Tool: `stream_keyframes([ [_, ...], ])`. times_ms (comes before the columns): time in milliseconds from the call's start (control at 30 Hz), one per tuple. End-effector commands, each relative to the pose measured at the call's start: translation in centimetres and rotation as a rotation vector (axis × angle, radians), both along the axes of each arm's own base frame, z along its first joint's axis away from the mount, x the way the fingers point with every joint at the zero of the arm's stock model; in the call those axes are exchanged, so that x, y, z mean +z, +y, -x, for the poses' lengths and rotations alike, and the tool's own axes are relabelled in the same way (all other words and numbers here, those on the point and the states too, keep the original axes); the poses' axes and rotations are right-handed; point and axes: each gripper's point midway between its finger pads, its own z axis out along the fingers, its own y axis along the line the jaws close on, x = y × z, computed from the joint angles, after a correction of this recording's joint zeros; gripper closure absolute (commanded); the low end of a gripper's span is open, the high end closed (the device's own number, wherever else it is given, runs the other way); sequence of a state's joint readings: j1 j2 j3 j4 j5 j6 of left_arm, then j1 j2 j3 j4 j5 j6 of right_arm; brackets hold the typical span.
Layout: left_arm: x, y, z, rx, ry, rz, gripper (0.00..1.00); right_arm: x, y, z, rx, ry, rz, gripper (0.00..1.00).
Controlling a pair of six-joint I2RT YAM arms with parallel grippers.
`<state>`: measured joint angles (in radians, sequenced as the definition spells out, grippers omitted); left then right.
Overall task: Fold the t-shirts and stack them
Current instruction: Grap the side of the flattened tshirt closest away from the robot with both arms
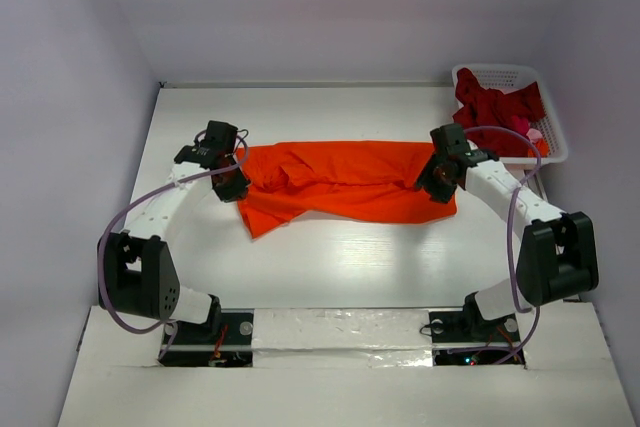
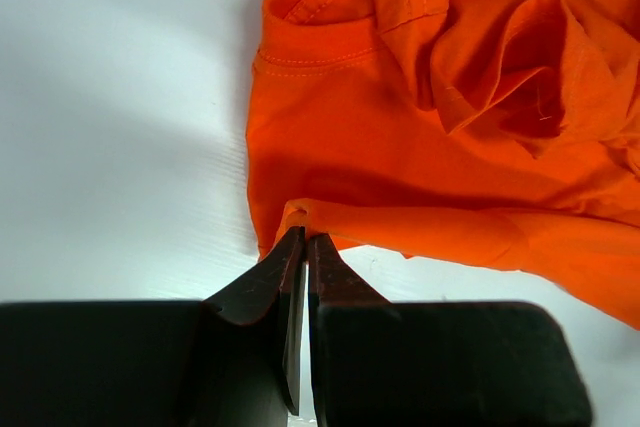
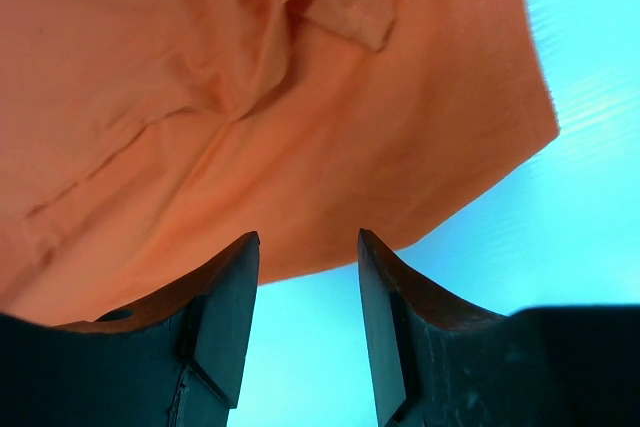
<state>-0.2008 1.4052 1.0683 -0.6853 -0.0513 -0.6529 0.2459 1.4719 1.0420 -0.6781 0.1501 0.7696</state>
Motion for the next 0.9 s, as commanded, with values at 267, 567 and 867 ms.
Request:
stream_keyframes([
  [267,2.2,0.0,-1.2,-0.015,-0.063,0.020,1.00,-0.8,-4.4,0.7,-0.243,-0.049,-0.126,0.50],
  [567,2.6,0.2,-1.5,-0.009,-0.068,0.020,1.00,-2.4,-5.1,1.8,-0.297,-0.009,-0.189,0.50],
  [867,2.8,0.1,-1.7,-0.007,-0.072,0.024,1.00,-3.8,-3.8,2.7,-0.314,0.025,-0.295,0.50],
])
